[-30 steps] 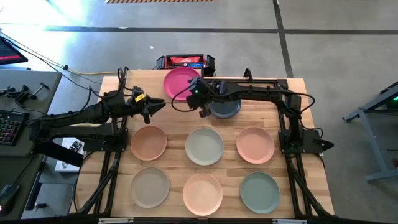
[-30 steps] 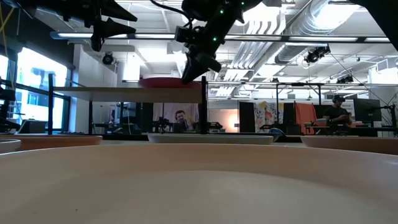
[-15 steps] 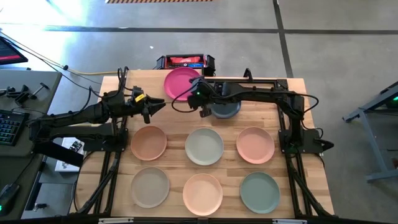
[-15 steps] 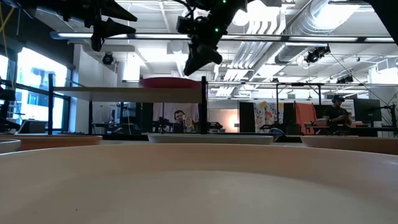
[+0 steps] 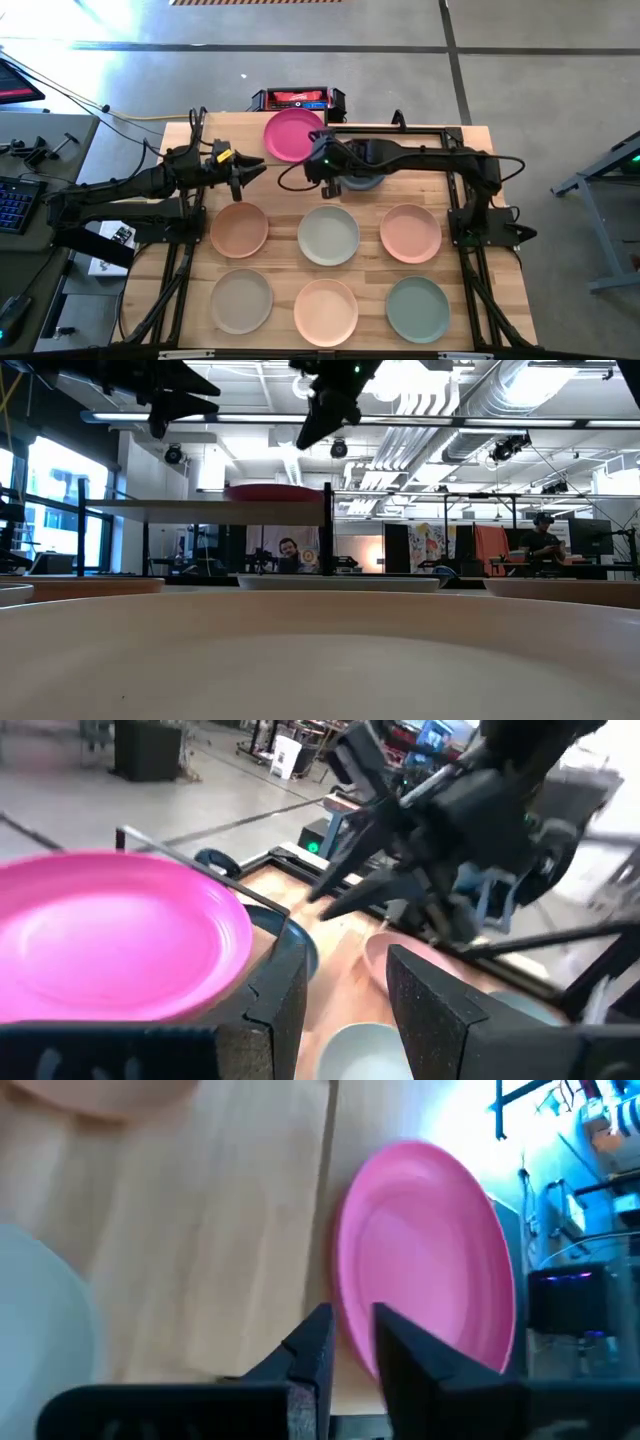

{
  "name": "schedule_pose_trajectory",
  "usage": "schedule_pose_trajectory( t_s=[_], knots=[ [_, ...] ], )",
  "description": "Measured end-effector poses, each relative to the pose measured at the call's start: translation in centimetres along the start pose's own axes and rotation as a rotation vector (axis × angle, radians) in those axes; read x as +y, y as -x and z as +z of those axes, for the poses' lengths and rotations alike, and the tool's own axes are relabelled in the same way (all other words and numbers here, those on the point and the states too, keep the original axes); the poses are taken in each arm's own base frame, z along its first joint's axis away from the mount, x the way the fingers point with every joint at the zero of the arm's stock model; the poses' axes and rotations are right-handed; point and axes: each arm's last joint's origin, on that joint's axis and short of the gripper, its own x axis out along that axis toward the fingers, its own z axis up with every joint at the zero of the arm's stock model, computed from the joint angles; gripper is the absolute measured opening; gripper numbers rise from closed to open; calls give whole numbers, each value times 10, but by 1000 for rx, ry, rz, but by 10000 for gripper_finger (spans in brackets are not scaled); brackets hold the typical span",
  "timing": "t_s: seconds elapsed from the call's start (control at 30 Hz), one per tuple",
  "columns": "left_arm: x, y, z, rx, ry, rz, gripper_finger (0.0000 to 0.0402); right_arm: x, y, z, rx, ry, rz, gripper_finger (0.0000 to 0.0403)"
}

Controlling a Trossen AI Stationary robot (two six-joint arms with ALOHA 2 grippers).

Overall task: Place and stack plates onto a shelf
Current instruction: Stack the top gray plate on top of the pink plate on the shelf

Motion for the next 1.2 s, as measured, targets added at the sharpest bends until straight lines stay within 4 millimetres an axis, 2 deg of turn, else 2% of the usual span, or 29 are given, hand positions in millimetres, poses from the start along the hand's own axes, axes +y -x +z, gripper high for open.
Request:
schedule_pose_trajectory(
  t_s=[0.23, 0.47, 0.67, 0.9, 1.2],
  knots=[
    [0, 0, 0, -1, -49, 0, 126, 13, 31, 4, 11, -134, 53, 60],
    [0, 0, 1, -6, 60, -2, 126, 33, 51, -5, 146, -264, 141, 60],
    [0, -1, 1, -16, 66, 15, 126, 46, 58, -10, 245, -346, 204, 60],
    [2, -2, 1, -30, 229, 64, 126, 55, 62, -6, 237, -395, 268, 60],
    [-3, -9, -6, 97, 398, -90, 126, 58, 63, -6, 252, -420, 286, 60]
  ],
)
